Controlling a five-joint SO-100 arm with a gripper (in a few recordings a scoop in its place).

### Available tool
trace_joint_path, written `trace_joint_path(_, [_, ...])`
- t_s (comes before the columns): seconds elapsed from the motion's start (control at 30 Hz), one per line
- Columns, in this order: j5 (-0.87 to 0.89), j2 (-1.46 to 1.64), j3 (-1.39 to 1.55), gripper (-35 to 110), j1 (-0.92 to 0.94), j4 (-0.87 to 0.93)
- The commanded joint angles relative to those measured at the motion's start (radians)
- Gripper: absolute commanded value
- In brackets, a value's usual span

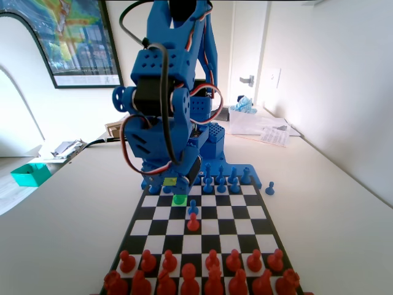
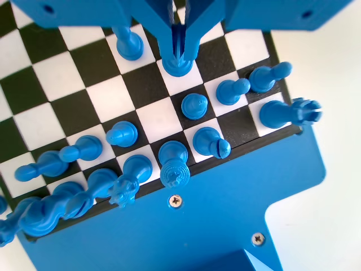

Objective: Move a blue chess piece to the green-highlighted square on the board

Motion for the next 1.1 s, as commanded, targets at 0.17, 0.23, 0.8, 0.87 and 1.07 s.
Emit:
trace_joint_path(0.17, [-0.018, 0.072, 0.032, 1, 0.021, -0.043])
trace_joint_path(0.23, [-0.018, 0.072, 0.037, 1, 0.02, -0.046])
trace_joint_path(0.8, [-0.028, 0.072, 0.028, 13, 0.023, -0.029])
trace_joint_path(0.87, [-0.035, 0.072, 0.014, 15, 0.028, -0.017])
trace_joint_path(1.07, [-0.043, 0.075, -0.052, 16, 0.046, 0.025])
